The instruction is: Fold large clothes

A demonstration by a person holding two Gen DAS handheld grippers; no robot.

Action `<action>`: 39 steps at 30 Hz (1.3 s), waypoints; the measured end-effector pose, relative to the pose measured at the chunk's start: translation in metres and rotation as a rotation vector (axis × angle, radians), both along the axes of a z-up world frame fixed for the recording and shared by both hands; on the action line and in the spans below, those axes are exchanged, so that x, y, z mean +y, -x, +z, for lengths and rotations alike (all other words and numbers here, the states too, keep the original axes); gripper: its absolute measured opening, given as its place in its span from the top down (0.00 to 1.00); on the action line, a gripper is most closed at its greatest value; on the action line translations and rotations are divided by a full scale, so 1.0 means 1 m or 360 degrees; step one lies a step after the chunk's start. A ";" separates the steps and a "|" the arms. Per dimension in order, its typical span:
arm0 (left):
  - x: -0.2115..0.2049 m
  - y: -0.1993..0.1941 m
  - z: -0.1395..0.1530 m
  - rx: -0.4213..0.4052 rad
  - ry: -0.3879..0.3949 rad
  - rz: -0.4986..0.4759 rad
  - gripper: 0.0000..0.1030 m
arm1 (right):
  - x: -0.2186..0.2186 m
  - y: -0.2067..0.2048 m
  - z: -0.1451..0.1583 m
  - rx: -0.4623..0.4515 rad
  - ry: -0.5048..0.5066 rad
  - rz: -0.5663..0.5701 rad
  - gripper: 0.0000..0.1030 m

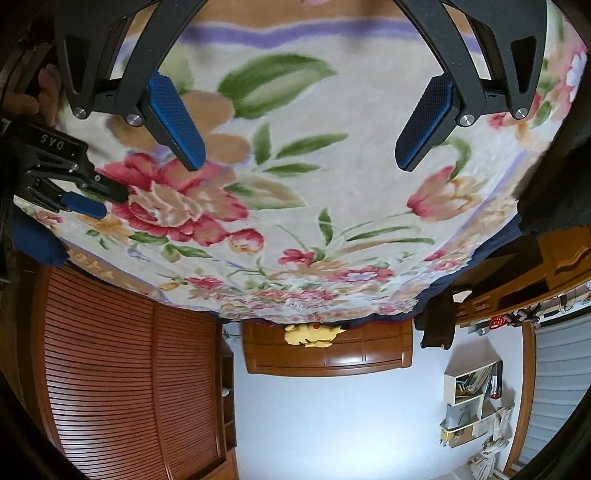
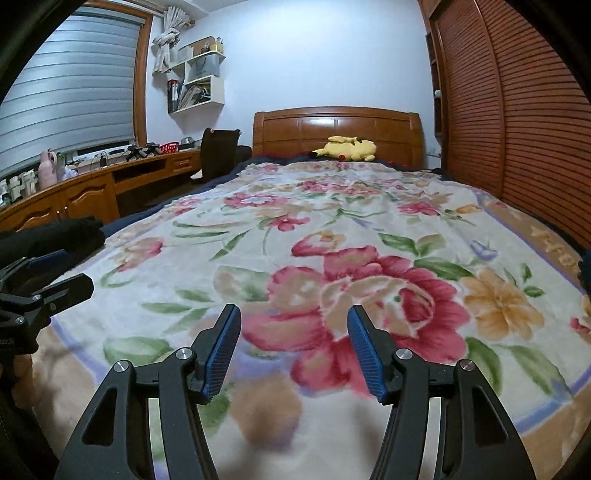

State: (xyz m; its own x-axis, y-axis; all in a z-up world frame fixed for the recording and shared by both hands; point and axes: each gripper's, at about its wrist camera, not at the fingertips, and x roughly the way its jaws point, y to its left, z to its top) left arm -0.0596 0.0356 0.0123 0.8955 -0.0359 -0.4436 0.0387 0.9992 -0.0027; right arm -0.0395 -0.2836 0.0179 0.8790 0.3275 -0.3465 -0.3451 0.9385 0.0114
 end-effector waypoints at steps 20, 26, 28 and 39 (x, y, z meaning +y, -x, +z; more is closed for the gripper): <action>0.008 0.000 -0.006 -0.0011 0.0025 0.0055 0.00 | 0.008 -0.020 -0.015 0.0006 -0.0047 -0.0014 0.40; 0.008 -0.001 -0.008 -0.0017 0.0031 0.0060 0.00 | 0.008 -0.021 -0.016 0.0006 -0.0052 -0.0014 0.40; 0.008 0.000 -0.007 -0.0017 0.0030 0.0057 0.00 | 0.007 -0.021 -0.016 0.0007 -0.0053 -0.0012 0.40; 0.009 0.000 -0.007 -0.0017 0.0032 0.0058 0.00 | 0.006 -0.022 -0.016 0.0005 -0.0070 -0.0017 0.40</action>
